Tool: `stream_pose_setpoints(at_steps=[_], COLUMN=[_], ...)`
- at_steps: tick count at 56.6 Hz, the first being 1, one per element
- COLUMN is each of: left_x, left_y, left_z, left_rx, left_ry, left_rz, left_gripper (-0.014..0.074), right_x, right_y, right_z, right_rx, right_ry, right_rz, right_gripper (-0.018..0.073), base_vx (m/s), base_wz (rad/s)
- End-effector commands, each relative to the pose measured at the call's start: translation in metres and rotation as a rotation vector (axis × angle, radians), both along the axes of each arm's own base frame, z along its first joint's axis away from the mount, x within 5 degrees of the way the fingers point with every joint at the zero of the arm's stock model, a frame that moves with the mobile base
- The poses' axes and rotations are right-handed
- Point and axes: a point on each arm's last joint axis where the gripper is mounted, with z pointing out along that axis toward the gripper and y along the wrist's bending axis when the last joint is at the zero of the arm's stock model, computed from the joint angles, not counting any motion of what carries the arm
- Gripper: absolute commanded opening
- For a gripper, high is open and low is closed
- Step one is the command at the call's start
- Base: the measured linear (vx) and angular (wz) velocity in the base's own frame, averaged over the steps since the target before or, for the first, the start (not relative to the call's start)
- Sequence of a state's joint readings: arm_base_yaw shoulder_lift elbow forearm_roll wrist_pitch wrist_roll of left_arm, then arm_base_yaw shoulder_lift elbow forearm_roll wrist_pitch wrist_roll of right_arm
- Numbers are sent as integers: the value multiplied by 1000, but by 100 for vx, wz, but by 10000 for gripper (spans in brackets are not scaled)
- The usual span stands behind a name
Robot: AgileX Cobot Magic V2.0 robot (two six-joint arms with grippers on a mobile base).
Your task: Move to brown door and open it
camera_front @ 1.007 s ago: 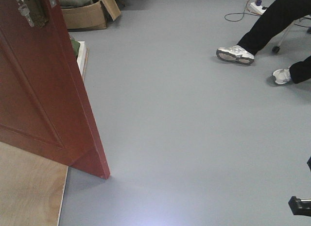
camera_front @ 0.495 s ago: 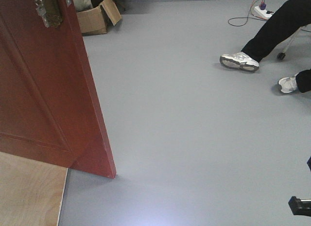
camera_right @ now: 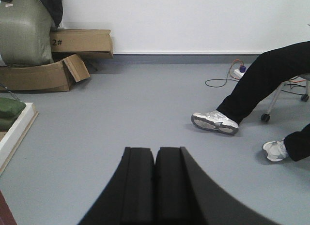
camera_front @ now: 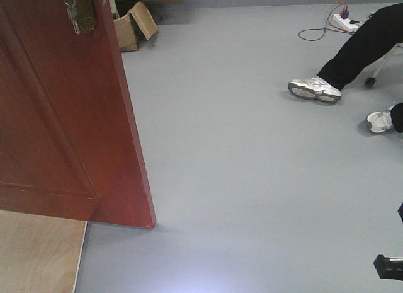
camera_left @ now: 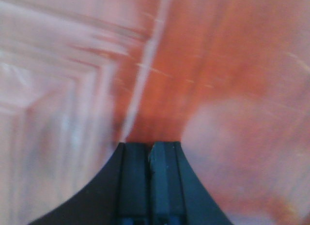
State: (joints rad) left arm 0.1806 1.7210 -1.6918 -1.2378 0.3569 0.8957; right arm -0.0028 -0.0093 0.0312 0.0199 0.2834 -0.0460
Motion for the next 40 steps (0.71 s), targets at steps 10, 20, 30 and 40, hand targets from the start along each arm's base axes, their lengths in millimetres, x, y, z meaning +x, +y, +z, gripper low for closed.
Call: stream_pose_setpoints(at_steps=[10, 20, 30, 40], left_x=[-15, -15, -15, -15], left_y=[-5, -5, -5, -5], left_z=[31, 31, 31, 31], left_rx=[-19, -19, -19, -19], left_ry=[-90, -90, -90, -90], left_rz=[13, 13, 13, 13], left_gripper=[-3, -3, -3, -3], right_x=[1, 1, 1, 1], right_y=[0, 0, 0, 0], right_z=[6, 6, 6, 6], right_rx=[-12, -12, -12, -12], right_ry=[-92, -92, -92, -92], right_rz=[-4, -4, -4, -4], right_gripper=[0, 0, 0, 0], base_vx=[19, 20, 20, 17], base_wz=[2, 1, 1, 1])
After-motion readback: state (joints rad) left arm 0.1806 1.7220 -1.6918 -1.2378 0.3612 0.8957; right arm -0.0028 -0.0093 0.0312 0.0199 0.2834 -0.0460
